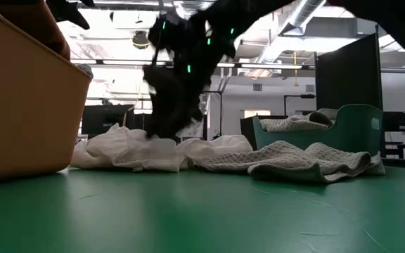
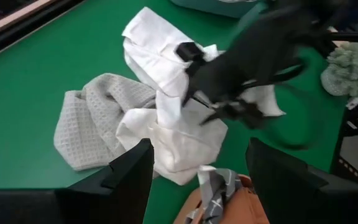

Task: Sort towels by color in basket
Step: Put the white towel into the green bin

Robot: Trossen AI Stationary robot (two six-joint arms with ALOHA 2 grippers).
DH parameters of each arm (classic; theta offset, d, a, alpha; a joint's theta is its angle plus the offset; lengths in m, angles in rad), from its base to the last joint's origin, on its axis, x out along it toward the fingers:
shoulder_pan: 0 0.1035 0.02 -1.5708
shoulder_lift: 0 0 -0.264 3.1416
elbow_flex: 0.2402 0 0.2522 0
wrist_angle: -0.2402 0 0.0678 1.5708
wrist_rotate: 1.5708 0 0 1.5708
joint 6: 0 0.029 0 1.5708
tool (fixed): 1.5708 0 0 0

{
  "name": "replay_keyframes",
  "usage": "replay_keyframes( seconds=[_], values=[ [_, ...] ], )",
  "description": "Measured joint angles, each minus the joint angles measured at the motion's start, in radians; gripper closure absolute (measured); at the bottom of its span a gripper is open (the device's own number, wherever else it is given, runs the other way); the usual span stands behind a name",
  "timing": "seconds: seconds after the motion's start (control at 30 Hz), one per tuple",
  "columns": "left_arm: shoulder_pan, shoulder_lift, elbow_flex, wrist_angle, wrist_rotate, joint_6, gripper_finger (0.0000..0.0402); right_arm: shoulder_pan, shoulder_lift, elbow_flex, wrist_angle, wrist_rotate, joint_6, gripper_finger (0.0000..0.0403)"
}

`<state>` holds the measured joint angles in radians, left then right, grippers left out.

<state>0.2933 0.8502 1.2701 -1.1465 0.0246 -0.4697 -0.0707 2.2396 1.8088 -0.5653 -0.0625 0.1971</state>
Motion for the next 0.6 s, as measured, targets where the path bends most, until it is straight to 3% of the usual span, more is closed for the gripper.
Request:
replay_keyframes(
  seconds=[0.17, 0.43, 0.6],
  values=[
    [-0.018, 0.0, 0.0, 0.006, 0.0, -0.01, 0.0159, 0.002, 0.048, 0.0, -0.01, 0.05, -0.043, 0.0184],
    [-0.018, 0.0, 0.0, 0.066, 0.049, 0.013, 0.0159, -0.016, 0.056, 0.0, -0.091, 0.008, -0.028, 0.0379],
    [-0.017, -0.002, 0.0, 0.068, 0.052, 0.024, 0.0159, -0.05, -0.074, -0.002, -0.144, -0.019, -0.069, 0.0386]
  ],
)
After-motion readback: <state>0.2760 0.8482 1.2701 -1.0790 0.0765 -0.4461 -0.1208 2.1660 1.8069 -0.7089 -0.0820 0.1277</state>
